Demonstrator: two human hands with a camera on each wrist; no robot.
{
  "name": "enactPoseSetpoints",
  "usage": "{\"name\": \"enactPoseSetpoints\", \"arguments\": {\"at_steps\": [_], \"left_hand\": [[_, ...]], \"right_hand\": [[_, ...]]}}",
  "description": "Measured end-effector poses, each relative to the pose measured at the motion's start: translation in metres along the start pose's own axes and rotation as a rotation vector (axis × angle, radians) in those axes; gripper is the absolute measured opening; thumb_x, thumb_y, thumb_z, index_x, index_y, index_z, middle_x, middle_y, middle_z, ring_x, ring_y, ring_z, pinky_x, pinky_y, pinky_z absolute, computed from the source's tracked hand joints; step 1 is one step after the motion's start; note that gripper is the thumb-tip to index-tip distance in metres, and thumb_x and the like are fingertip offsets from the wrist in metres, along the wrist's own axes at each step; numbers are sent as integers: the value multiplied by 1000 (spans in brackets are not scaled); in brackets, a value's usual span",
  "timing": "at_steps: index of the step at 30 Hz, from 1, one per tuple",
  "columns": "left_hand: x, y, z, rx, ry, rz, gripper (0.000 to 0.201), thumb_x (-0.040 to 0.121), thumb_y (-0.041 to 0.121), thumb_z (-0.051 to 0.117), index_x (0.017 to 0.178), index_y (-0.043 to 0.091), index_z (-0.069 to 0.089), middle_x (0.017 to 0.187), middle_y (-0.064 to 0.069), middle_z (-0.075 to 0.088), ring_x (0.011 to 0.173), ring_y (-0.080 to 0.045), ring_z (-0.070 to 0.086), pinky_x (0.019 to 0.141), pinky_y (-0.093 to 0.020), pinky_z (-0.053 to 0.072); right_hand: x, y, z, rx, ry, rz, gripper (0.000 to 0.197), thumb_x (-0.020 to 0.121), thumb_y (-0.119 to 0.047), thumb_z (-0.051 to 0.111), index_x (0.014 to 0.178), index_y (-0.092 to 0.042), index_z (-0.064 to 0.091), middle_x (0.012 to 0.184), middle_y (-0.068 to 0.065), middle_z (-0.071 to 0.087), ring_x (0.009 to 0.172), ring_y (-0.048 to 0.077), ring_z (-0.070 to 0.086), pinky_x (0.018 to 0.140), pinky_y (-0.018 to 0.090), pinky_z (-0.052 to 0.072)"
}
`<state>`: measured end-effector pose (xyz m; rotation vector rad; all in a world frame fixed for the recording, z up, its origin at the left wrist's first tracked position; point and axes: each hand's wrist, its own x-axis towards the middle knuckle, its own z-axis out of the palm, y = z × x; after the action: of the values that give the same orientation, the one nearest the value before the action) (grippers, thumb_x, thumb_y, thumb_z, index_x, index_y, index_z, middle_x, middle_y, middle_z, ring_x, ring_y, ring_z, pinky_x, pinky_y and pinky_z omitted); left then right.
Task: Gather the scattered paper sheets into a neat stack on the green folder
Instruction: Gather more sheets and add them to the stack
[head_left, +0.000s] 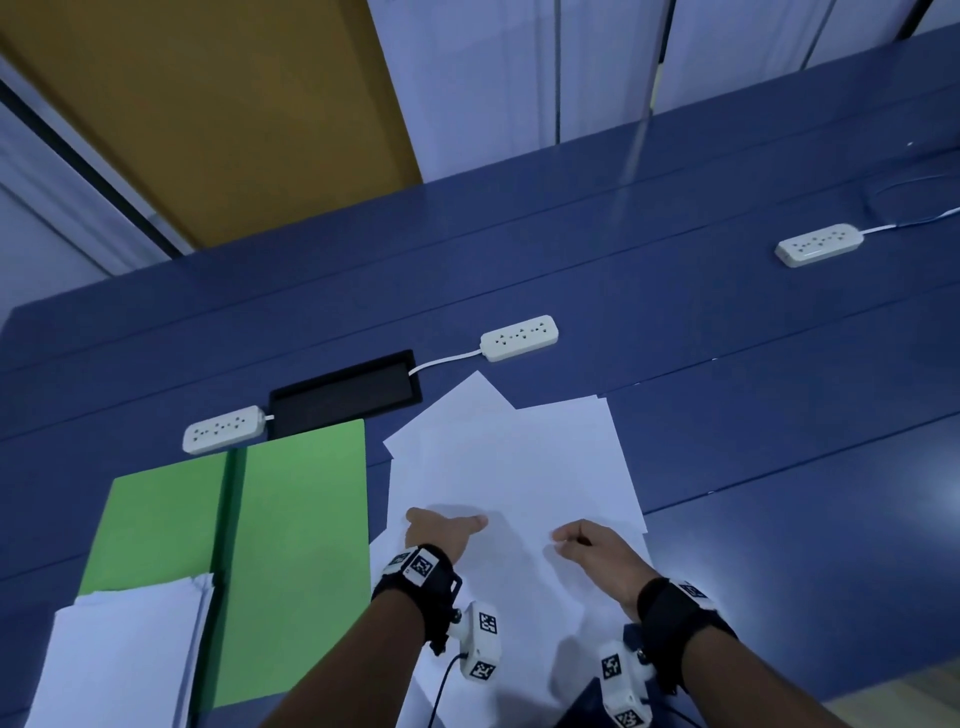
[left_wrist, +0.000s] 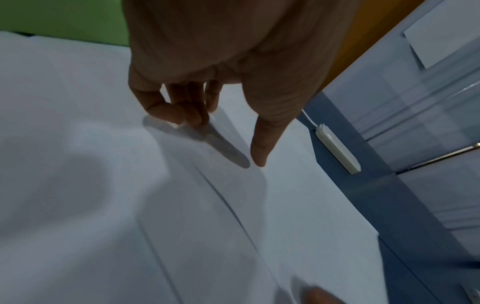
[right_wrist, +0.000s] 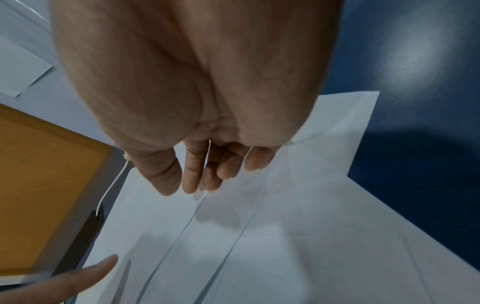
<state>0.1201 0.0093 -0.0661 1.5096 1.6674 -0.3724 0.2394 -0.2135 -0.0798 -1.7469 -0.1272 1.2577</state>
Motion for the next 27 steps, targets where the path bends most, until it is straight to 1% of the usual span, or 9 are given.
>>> {"name": "enactPoseSetpoints", "arguments": {"at_steps": [4, 7, 9, 12, 15, 17, 20, 23, 27], "left_hand": [[12, 16, -29, 185, 113, 77, 105, 75, 58, 84, 152, 6, 35, 156, -20, 31, 137, -43, 46, 109, -51, 46], [31, 30, -38, 113, 108, 97, 117, 67, 55, 90, 156, 7, 29, 159, -19, 32, 139, -42, 47, 111, -50, 46], [36, 36, -37, 45, 76, 76, 128, 47, 60, 92, 149, 9, 34, 149, -17, 48, 118, -38, 64, 100, -53, 56], [42, 39, -27, -137, -72, 55, 102, 54, 41, 97, 130, 6, 39, 115, -19, 65, 81, -29, 68, 83, -50, 63], [47, 41, -15, -73, -132, 92, 111, 41, 54, 93, 130, -2, 56, 122, -32, 65, 100, -49, 70, 83, -59, 62], [54, 46, -15, 51, -104, 146, 105, 48, 63, 87, 130, 3, 62, 132, -22, 65, 113, -42, 67, 94, -49, 60], [38, 65, -34, 83, 46, 200, 92, 73, 50, 87, 145, 10, 46, 151, -14, 41, 132, -38, 53, 106, -46, 50], [51, 82, -46, -11, 81, 174, 114, 71, 47, 91, 158, 10, 26, 164, -16, 24, 147, -37, 38, 115, -46, 42], [78, 92, -45, -90, 37, 87, 140, 34, 62, 93, 148, 5, 35, 146, -18, 56, 124, -37, 63, 102, -52, 55]], "right_hand": [[-1, -1, -2, 1, -7, 0, 13, 101, -19, 67, 112, -18, 73, 123, -4, 71, 118, 9, 62, 86, 17, 46], [0, 0, -3, -5, -1, 0, 13, 101, -17, 67, 112, -17, 73, 124, -2, 71, 121, 13, 62, 90, 17, 46], [0, 0, -1, -19, 2, -3, 14, 101, -16, 67, 114, -15, 73, 123, 1, 71, 118, 12, 63, 89, 15, 46], [1, 0, 0, -43, 9, 6, 14, 101, -18, 67, 114, -16, 72, 123, 5, 70, 108, 12, 62, 85, 15, 46], [0, -2, 1, -55, 16, 9, 13, 101, -18, 67, 113, -17, 72, 122, 6, 70, 107, 13, 62, 84, 17, 47], [-2, -3, 1, -46, 11, 14, 13, 101, -19, 68, 113, -18, 72, 122, 5, 70, 108, 14, 62, 83, 18, 47], [-3, -5, 0, -37, 1, 32, 14, 101, -18, 66, 114, -19, 72, 118, 4, 69, 100, 14, 62, 81, 23, 50], [-5, -8, 0, -47, 8, 28, 15, 103, -18, 64, 115, -18, 72, 111, 3, 68, 90, 14, 61, 77, 24, 51], [-4, -6, 0, -76, 12, 0, 18, 105, -14, 58, 118, -14, 71, 108, 3, 67, 89, 13, 60, 74, 20, 50]]}}
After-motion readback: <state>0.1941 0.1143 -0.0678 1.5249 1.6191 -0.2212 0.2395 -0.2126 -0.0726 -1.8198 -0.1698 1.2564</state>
